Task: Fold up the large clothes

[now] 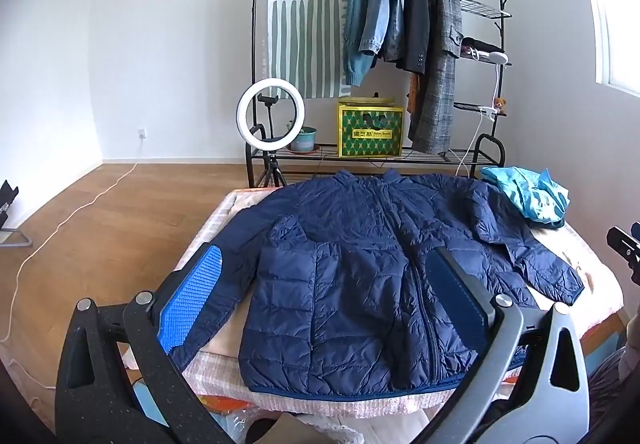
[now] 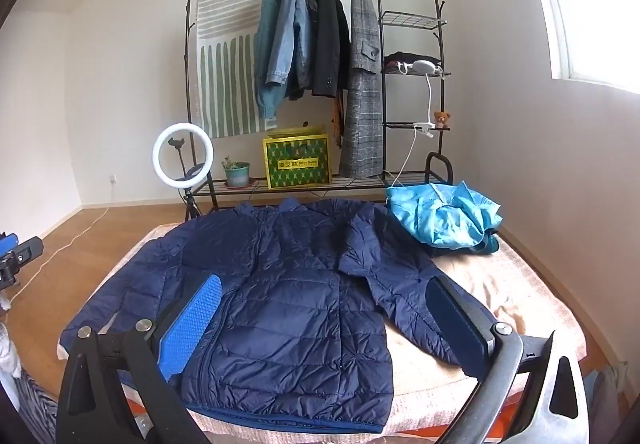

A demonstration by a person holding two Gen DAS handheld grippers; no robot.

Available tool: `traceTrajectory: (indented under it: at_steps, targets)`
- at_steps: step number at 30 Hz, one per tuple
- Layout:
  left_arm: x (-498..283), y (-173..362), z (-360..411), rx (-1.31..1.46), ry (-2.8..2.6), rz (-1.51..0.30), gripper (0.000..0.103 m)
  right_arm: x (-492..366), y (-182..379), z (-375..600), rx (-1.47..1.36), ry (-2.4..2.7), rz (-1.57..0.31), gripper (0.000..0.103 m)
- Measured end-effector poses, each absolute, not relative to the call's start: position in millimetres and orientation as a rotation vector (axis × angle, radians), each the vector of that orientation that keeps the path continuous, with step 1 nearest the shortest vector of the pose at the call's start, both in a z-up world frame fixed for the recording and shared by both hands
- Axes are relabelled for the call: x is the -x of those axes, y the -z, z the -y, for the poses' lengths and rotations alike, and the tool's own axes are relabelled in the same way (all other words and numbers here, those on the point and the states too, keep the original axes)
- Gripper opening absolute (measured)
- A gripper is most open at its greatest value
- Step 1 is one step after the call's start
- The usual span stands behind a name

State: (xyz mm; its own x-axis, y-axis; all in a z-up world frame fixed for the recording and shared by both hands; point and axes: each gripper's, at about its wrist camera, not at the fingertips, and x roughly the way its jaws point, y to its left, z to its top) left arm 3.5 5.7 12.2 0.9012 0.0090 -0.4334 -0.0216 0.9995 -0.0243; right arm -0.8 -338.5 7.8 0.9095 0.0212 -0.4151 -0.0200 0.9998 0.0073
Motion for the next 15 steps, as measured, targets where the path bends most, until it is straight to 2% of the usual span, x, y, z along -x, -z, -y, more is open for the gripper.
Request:
traceTrajectory:
  at_steps: [15]
  targets:
    - [0, -12, 0, 0.021, -0.019, -0.439, 0.103, 3, -25, 342, -0.001, -0.006, -0.396, 0.103]
